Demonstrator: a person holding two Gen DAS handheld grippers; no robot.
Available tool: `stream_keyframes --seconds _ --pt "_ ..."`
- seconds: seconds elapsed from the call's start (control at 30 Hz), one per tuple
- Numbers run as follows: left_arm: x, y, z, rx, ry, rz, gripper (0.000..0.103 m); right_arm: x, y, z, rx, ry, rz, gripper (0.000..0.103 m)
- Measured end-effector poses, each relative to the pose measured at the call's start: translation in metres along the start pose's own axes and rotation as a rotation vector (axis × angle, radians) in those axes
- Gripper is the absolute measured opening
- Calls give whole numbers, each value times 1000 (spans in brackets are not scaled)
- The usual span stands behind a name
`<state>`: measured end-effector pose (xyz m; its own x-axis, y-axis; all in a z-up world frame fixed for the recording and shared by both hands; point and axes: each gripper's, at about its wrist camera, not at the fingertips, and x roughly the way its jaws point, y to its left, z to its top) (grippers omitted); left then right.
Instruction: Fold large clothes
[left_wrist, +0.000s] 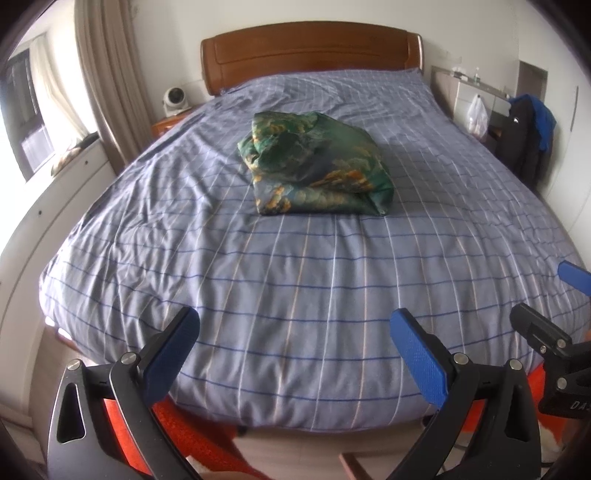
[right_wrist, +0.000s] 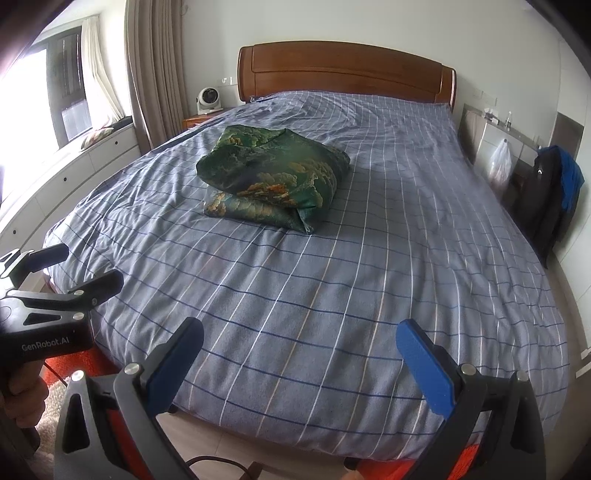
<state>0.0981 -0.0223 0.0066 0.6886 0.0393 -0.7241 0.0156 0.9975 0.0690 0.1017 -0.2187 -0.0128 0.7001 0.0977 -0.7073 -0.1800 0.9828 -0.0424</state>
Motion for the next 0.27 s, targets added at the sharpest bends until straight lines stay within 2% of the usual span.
stream_keyframes --seconds 0.27 --pt "-5 -1 -3 5 -23 8 103 0 1 -2 -1 0 -2 103"
